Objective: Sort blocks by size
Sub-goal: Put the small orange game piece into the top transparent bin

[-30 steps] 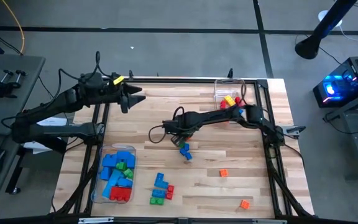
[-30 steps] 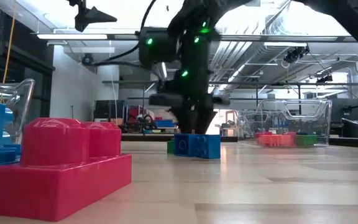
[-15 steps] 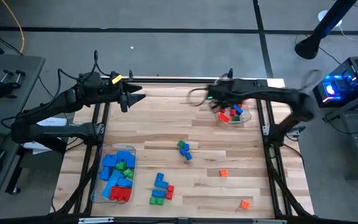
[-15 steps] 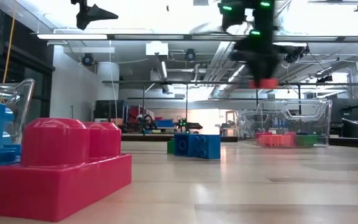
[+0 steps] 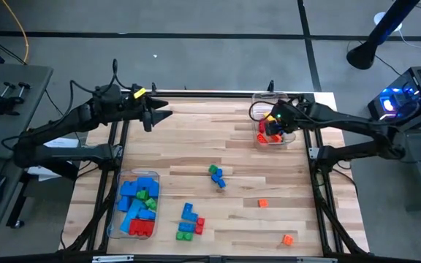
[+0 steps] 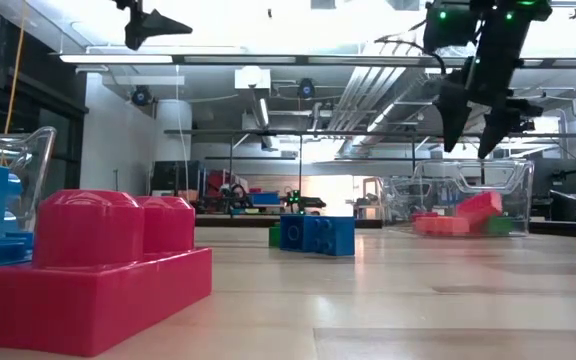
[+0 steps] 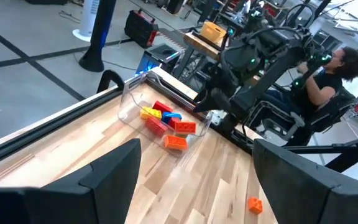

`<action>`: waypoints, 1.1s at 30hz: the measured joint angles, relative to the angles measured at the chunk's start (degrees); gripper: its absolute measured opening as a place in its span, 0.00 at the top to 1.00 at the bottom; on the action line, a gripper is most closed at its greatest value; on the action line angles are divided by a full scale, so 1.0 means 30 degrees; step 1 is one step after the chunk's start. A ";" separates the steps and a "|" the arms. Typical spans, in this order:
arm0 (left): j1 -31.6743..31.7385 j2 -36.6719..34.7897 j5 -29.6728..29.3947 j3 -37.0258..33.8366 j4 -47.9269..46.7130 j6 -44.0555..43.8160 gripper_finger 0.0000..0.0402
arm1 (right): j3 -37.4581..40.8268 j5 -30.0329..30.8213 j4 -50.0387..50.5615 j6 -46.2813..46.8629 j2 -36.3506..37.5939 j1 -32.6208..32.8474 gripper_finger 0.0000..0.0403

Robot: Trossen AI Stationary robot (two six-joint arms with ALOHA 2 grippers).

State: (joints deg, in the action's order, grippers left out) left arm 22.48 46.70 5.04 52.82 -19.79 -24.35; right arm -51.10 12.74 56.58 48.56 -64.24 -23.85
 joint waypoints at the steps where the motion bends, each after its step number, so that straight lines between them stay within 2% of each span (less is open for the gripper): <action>1: 0.0000 0.0065 0.0000 0.0000 -0.0002 0.0067 0.27 | -0.0257 -0.0444 -0.0006 -0.0501 0.0070 0.0132 0.25; 4: 0.0000 0.0280 0.0007 0.0000 -0.0014 0.0127 0.27 | -0.1381 -0.3218 -0.0446 -0.2641 0.0516 0.1207 0.25; 8: 0.0000 0.0546 0.0007 0.0000 -0.0028 0.0141 0.27 | -0.2703 -0.6302 -0.0597 -0.2353 0.0620 0.5537 0.24; 12: 0.0000 0.0711 0.0022 0.0000 -0.0026 0.0148 0.27 | -0.2926 -0.6208 0.0378 -0.1709 -0.0738 1.1612 0.24; 15: 0.0000 0.0727 0.0036 0.0000 -0.0028 0.0214 0.27 | -0.2919 -0.5874 0.0277 -0.3945 -0.2619 1.5246 0.24; 18: 0.0000 0.0725 0.0058 0.0000 -0.0021 0.0645 0.27 | -0.2918 -0.5560 0.0138 -0.6356 -0.4694 1.7624 0.24; 22: -0.0007 0.0727 0.0059 0.0000 -0.0022 0.0658 0.27 | -0.2918 -0.4573 -0.0643 -0.6703 -0.7053 1.8795 0.24; 28: -0.0007 0.0727 0.0058 0.0000 -0.0029 0.0654 0.27 | -0.2918 -0.4523 -0.3659 -0.6812 -0.9375 1.8701 0.24; 33: -0.0007 0.0727 0.0058 0.0000 -0.0036 0.0633 0.27 | -0.2918 -0.3746 -0.3944 -0.6799 -1.1034 1.8701 0.24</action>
State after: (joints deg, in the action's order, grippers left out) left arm 22.46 48.88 5.21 52.82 -19.90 -22.45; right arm -59.86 1.50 44.75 28.16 -97.35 32.25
